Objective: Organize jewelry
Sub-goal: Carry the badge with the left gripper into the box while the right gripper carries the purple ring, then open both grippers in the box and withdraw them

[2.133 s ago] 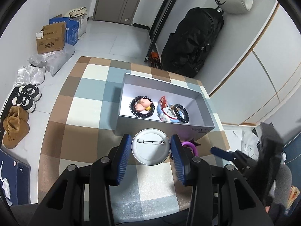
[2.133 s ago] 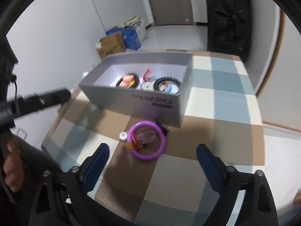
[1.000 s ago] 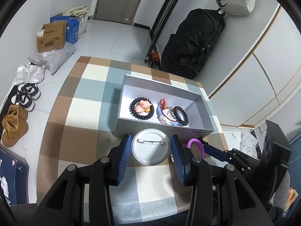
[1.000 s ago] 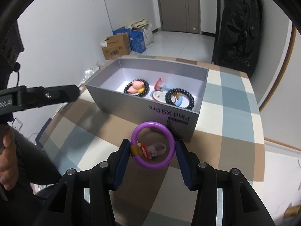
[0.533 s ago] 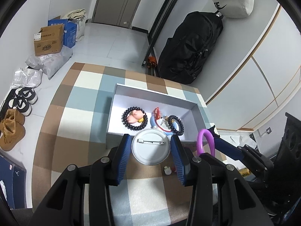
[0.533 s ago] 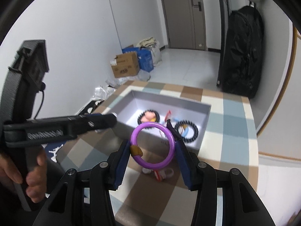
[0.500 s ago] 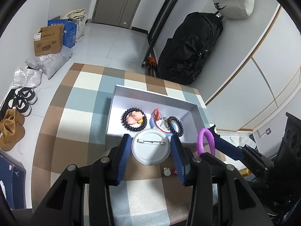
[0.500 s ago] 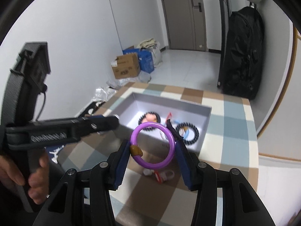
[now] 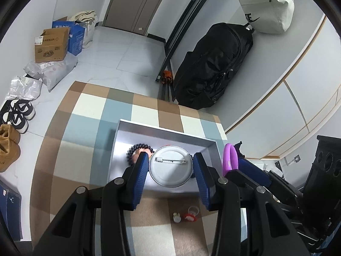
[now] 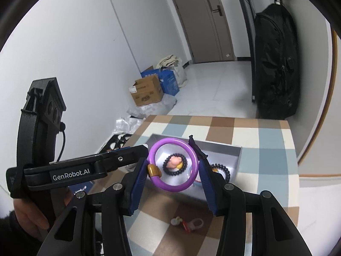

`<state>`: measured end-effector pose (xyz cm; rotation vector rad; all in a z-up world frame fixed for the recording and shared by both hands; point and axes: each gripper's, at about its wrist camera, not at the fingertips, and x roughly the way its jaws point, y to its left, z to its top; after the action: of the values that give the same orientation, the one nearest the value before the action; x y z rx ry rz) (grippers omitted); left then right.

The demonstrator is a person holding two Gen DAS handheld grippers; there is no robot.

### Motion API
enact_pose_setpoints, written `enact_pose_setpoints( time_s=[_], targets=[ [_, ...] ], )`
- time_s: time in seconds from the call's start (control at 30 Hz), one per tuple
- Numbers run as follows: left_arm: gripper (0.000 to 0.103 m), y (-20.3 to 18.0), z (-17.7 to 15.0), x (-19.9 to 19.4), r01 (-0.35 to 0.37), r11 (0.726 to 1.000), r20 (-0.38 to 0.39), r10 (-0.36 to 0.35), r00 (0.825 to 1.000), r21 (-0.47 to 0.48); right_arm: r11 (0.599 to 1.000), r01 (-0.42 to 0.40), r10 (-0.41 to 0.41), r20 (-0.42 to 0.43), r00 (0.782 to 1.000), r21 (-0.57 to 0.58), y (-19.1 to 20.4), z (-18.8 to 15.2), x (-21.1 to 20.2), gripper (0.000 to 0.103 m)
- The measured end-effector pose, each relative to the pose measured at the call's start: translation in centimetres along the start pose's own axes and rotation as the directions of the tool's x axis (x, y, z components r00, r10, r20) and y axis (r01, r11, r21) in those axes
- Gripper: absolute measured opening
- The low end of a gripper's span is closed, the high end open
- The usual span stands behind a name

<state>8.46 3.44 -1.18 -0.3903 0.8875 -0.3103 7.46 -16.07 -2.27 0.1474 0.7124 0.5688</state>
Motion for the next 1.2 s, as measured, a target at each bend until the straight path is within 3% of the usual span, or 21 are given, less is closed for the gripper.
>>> enact_pose_setpoints(
  time_s=[0.5,0.83,1.2],
  targets=[
    [0.037,0.6,1.8,3.3,0.015,0.996,-0.061,-0.021,0.998,-0.089,0.994,-0.039,0.040,-0.008,0.999,0.104,-2.8,1.5,2.0,0.048],
    [0.037,0.8,1.8,4.7,-0.016,0.997,-0.095,0.009,0.995,-0.078,0.986,-0.041,0.047,-0.032,0.998,0.160,-3.9,1.7,3.3,0.048],
    [0.038,0.9,2.2,5.4,0.005,0.996,-0.111,-0.016,0.994,-0.091,0.981,-0.032,0.045,-0.062,0.997,0.189,-4.6,1.6,4.5,0.050]
  ],
)
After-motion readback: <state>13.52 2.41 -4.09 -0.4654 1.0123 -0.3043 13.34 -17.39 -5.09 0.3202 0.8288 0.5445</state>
